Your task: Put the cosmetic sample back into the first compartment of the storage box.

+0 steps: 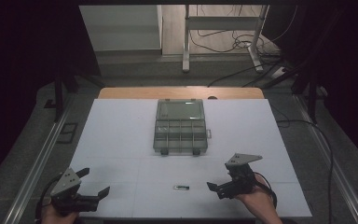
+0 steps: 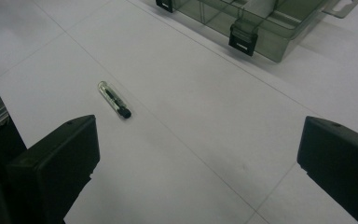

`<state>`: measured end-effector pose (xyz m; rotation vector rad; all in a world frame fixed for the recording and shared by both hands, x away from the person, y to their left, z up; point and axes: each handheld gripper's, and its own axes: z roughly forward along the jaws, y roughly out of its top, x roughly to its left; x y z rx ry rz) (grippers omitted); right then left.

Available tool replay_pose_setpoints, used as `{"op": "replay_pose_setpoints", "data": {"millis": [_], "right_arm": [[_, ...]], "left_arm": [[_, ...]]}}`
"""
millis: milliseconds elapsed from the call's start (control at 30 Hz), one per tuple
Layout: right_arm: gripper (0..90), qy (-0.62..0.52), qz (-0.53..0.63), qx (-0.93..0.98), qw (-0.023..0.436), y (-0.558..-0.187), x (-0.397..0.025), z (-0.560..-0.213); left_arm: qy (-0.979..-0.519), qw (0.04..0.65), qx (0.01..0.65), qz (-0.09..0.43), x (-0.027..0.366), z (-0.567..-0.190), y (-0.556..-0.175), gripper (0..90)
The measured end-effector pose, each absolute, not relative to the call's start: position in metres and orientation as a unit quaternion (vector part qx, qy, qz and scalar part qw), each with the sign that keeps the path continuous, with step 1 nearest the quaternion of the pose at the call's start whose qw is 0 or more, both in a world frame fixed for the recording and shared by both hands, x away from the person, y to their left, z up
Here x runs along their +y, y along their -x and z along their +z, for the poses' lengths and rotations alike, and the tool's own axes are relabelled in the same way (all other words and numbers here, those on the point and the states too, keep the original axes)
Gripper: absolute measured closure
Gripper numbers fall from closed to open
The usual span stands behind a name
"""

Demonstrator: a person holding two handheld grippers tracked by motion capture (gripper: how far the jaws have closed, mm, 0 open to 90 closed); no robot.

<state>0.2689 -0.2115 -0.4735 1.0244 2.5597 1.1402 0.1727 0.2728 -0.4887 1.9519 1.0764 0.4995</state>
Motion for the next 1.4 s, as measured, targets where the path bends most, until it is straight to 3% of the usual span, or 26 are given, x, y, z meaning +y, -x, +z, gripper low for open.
{"op": "replay_pose_setpoints", "data": {"millis": [600, 1400], "right_arm": [[0.0, -0.319, 0.378, 0.866, 0.076, -0.278, -0.189, -0.476], [0.4, -0.309, 0.334, 0.89, 0.035, -0.288, -0.15, -0.481]], "left_arm": [[-0.774, 0.418, 0.431, 0.202, 0.274, -0.489, -0.172, 1.4], [-0.773, 0.42, 0.429, 0.204, 0.274, -0.488, -0.171, 1.0]]}}
